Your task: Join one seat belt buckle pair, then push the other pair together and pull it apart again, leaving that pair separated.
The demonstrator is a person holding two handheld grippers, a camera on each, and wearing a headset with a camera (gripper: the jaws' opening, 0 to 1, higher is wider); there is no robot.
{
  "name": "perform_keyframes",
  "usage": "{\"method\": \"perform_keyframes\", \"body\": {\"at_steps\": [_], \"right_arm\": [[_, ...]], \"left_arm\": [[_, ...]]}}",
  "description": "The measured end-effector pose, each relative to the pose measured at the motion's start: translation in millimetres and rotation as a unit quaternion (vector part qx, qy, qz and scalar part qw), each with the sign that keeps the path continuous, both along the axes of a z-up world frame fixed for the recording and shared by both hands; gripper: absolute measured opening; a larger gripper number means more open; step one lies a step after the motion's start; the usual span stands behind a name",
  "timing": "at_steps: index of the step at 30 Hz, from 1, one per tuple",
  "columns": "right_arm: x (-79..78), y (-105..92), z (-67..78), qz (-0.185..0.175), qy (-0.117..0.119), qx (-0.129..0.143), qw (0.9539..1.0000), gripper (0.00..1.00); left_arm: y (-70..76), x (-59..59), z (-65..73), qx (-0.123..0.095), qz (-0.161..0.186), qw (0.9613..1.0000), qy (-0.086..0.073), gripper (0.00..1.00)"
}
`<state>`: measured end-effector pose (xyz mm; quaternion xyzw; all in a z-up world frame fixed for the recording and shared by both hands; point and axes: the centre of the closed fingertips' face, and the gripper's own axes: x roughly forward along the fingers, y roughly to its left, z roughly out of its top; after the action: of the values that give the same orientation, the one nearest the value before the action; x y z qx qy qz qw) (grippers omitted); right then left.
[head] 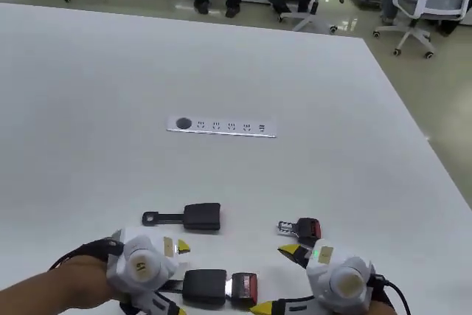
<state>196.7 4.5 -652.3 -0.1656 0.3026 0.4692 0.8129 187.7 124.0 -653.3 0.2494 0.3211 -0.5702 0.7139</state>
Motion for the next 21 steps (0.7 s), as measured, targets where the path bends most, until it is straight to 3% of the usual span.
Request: {"method": "perform_keyframes", "body": {"at_steps": [4,6,8,10,13,16,21], "right_arm": [[-2.8,-4.9,10.2,-0.004,-0.001,0.009,0.9999,0.73],[-1.1,-9.6,16.5,-0.004,-0.003,0.009,1.0000,0.73],[3.2,-14.0,23.0,-0.004,-0.007,0.012,0.9999,0.74],[9.0,-18.5,29.0,-0.004,-0.012,0.014,0.9998,0.76],[16.1,-23.8,37.7,-0.002,-0.012,0.019,0.9997,0.76],[25.4,-31.2,37.0,0.001,-0.009,0.017,0.9998,0.78],[42.3,-45.2,38.5,0.002,-0.010,0.012,0.9999,0.79]], "left_arm": [[4.7,4.3,15.6,-0.013,0.010,0.9998,-0.009,0.77],[13.4,13.9,17.6,0.007,0.014,0.9994,-0.030,0.77],[14.4,18.5,26.9,-0.010,0.021,0.9994,-0.025,0.76],[16.9,27.1,34.3,-0.017,0.028,0.9990,-0.030,0.76],[20.5,38.4,39.4,-0.015,0.030,0.9988,-0.036,0.76],[27.1,54.5,41.6,-0.001,0.042,0.9982,-0.043,0.74],[33.8,73.5,43.6,-0.002,0.040,0.9981,-0.046,0.72]]}}
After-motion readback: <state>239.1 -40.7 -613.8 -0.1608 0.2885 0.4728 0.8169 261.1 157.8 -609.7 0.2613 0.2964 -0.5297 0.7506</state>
